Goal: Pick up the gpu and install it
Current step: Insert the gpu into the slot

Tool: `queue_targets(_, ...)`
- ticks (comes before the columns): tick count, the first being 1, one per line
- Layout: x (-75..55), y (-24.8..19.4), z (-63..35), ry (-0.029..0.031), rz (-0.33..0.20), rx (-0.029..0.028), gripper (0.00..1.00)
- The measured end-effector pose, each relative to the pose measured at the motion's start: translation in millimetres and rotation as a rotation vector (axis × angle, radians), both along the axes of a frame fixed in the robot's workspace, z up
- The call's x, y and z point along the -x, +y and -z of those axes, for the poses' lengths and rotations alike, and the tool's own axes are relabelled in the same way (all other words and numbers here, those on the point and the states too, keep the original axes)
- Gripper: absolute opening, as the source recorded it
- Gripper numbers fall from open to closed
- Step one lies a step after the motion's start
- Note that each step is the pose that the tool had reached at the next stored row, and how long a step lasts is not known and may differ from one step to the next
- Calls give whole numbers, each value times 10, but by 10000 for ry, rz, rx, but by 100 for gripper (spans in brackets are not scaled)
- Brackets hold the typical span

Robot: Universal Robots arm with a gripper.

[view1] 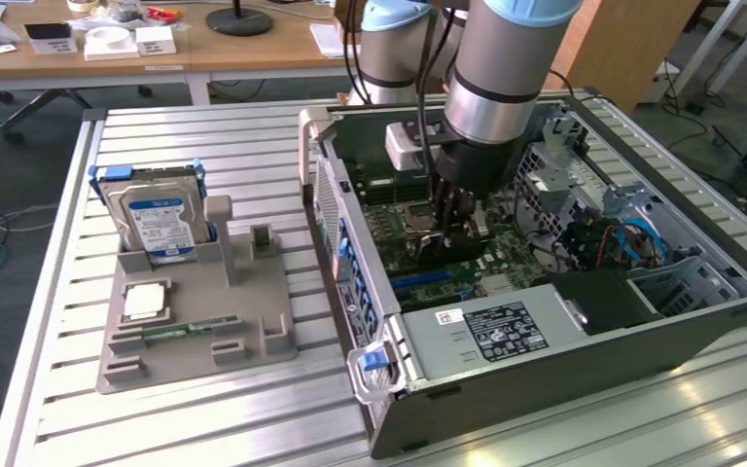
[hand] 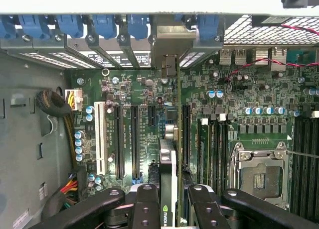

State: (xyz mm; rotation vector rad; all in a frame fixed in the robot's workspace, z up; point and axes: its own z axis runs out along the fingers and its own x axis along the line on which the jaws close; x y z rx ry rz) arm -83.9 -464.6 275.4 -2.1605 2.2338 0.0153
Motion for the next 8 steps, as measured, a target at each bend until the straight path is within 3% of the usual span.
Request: queue_targets(8, 5, 0, 52, 0, 0, 0, 27)
